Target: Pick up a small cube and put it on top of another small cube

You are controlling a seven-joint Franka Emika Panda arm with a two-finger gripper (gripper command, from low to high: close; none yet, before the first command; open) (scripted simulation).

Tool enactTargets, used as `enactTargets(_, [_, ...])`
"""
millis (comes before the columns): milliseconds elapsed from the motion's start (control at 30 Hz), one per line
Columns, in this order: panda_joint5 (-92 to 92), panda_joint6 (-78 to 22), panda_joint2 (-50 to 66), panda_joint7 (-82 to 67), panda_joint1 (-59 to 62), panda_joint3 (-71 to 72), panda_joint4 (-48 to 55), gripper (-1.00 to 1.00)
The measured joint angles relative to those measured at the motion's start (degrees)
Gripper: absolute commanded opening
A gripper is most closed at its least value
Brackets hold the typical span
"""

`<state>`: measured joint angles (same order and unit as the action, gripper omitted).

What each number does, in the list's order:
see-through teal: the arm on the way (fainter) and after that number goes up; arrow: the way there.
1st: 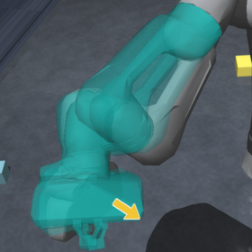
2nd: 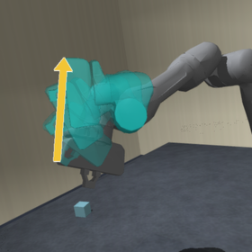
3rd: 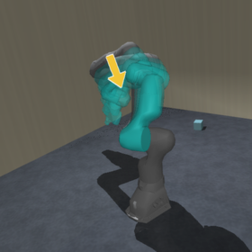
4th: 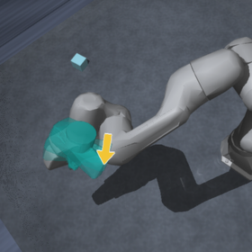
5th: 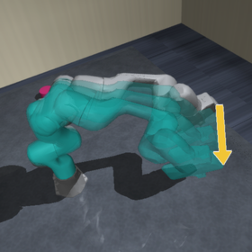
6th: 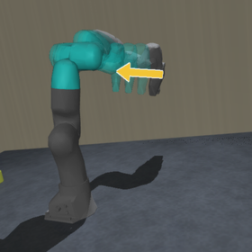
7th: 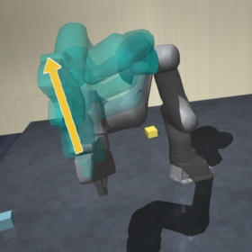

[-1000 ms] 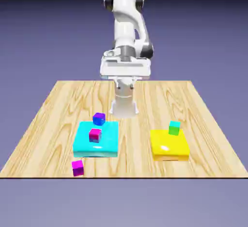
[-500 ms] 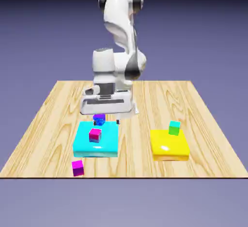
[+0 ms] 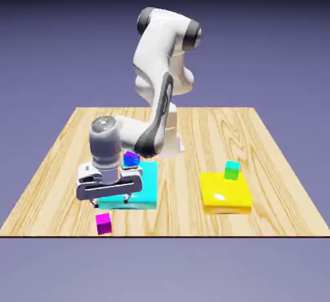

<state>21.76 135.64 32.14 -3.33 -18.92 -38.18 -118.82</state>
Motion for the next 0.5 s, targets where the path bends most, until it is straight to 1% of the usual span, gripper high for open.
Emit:
enactTargets(67, [1.2,-2.2,3.6,-2.6,-1.0,-2.1,2.4,0.0])
enactTargets(100, [1.2,-2.2,3.6,-2.6,-1.0,-2.1,2.4,0.0])
enactTargets(200, [5.6,3.5,9.9,-5.2,2.8,2.7,2.9,0.0])
enactTargets(233, [6.4,4.6,11.0,-5.6,3.5,3.6,3.0,-1.0])
enactTargets(300, [6.5,4.6,11.0,-5.7,3.5,3.6,3.0,-1.0])
enactTargets(400, [2.1,-1.1,4.8,-3.1,-0.3,-1.3,2.5,-1.0])
enactTargets(500, [-2.0,-2.6,-1.3,-1.4,-2.8,2.9,-1.0,-1.0])
